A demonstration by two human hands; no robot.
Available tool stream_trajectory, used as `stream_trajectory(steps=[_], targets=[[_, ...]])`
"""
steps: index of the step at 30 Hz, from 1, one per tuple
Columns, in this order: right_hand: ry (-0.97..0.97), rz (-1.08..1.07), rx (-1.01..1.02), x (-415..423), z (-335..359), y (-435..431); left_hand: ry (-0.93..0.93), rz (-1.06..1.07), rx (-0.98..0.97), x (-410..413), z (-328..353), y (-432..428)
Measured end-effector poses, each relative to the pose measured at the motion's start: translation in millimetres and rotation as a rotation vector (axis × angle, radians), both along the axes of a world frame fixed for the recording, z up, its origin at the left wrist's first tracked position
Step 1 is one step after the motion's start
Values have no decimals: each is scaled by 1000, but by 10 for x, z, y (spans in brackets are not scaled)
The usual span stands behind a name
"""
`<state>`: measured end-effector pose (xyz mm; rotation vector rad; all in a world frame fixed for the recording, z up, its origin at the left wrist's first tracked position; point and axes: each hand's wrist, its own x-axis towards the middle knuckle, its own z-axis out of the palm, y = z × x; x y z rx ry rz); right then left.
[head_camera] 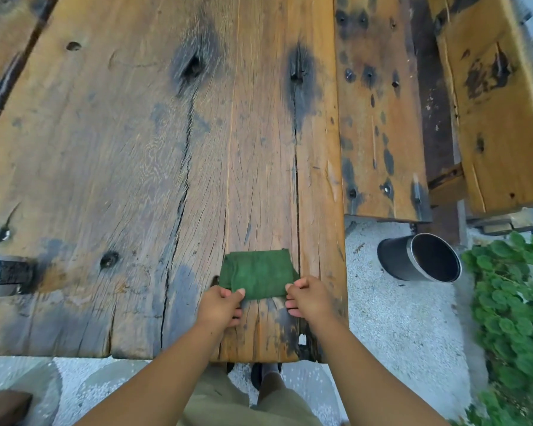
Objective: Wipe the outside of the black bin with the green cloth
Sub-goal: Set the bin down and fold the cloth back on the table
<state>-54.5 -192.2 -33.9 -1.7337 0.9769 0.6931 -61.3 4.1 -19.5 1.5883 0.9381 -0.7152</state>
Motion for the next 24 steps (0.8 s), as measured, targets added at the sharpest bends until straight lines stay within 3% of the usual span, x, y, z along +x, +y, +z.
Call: stream_trajectory(steps=[3, 9, 24], targets=[[47, -118, 40, 10, -5, 43, 20, 104, -18, 54, 30, -82], [84, -209, 113, 111, 128, 27, 41, 118, -43, 114, 114, -25], [-164, -285, 262, 1035, 402, 168, -245, 207, -161, 977, 206, 227]])
